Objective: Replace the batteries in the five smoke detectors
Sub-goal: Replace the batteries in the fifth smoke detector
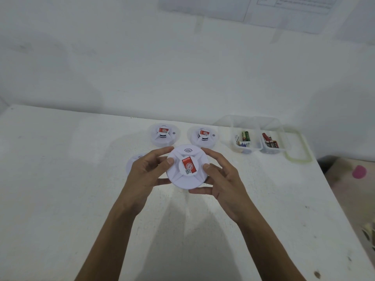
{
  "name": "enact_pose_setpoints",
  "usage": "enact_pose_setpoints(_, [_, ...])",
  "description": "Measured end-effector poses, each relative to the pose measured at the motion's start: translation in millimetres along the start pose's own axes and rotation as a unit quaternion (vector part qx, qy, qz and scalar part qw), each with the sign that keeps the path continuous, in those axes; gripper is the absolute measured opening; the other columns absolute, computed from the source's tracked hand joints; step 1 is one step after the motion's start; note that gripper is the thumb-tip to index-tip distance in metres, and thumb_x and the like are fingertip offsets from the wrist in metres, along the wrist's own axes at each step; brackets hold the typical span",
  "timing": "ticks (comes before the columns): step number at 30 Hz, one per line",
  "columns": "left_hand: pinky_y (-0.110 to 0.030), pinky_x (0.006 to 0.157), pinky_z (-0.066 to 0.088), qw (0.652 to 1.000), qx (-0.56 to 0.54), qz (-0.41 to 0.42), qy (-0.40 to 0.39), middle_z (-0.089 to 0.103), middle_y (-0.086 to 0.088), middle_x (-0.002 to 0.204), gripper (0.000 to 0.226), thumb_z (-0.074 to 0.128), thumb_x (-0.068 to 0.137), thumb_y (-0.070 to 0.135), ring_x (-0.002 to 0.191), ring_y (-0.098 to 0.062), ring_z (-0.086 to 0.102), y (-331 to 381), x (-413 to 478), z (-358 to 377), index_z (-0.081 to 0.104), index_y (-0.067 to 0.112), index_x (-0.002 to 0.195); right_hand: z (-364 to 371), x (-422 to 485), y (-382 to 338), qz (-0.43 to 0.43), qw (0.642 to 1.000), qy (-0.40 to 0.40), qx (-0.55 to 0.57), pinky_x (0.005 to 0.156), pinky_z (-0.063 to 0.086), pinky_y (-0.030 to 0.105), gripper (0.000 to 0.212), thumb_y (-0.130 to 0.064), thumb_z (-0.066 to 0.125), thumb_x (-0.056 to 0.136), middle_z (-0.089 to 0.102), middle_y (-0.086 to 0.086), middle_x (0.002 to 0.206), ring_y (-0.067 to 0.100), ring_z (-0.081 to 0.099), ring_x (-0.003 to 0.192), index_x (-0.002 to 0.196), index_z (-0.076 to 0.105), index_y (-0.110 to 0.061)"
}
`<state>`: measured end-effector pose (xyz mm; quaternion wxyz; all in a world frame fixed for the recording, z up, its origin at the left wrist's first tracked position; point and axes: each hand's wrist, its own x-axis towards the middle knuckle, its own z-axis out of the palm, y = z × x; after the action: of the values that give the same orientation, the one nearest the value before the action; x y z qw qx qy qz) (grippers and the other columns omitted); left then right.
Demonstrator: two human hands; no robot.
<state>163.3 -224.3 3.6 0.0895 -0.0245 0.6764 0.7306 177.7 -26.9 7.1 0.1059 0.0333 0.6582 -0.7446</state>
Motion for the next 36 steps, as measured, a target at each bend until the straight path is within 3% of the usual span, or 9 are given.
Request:
enact_pose_setpoints(13, [-0.043, 0.082, 0.058, 1.0, 0.001, 0.003, 0.005, 0.073, 0.001, 0.106, 0.049, 0.063, 0.076, 0.036, 0.099, -0.019, 0.069, -1.4, 0.8, -1.1, 0.062, 0.02, 0.122, 0.1, 1.6, 0.2, 0.019, 0.998, -0.004, 0.057, 0.082, 0.054, 0.058, 0.037, -0.014, 0.048, 0.098, 0.062, 0.011, 0.126, 0.034, 0.065, 0.107, 0.135, 0.05, -0.017])
enact_pose_setpoints(17, [-0.042, 0.081, 0.058, 1.0, -0.003, 0.002, 0.004, 0.073, 0.002, 0.106, 0.046, 0.062, 0.077, 0.034, 0.099, -0.019, 0.069, -2.0, 0.8, -1.7, 0.063, 0.021, 0.121, -0.1, 5.0, -1.1, 0.079, 0.987, 0.001, 0.139, 0.082, 0.054, 0.057, 0.037, -0.027, 0.04, 0.1, 0.06, 0.015, 0.128, 0.038, 0.064, 0.106, 0.132, 0.054, -0.015])
enact_pose_setpoints(25, [-0.04, 0.08, 0.058, 1.0, -0.01, 0.007, 0.0, 0.073, 0.003, 0.106, 0.046, 0.062, 0.078, 0.034, 0.1, -0.018, 0.068, -3.0, -0.5, -3.4, 0.062, 0.021, 0.122, 0.0, 6.2, -0.6, 0.087, 0.985, -0.006, 0.151, 0.082, 0.053, 0.058, 0.045, -0.034, 0.044, 0.093, 0.059, 0.017, 0.129, 0.039, 0.064, 0.106, 0.133, 0.053, -0.015])
enact_pose_setpoints(36, [-0.038, 0.078, 0.059, 1.0, -0.015, 0.005, 0.008, 0.073, 0.001, 0.104, 0.043, 0.063, 0.078, 0.034, 0.099, -0.019, 0.069, -4.8, 0.2, -8.2, 0.064, 0.023, 0.12, 2.6, 11.0, 4.1, 0.088, 0.986, 0.004, 0.143, 0.083, 0.052, 0.059, 0.036, -0.024, 0.036, 0.102, 0.058, 0.019, 0.129, 0.042, 0.062, 0.108, 0.133, 0.049, -0.009])
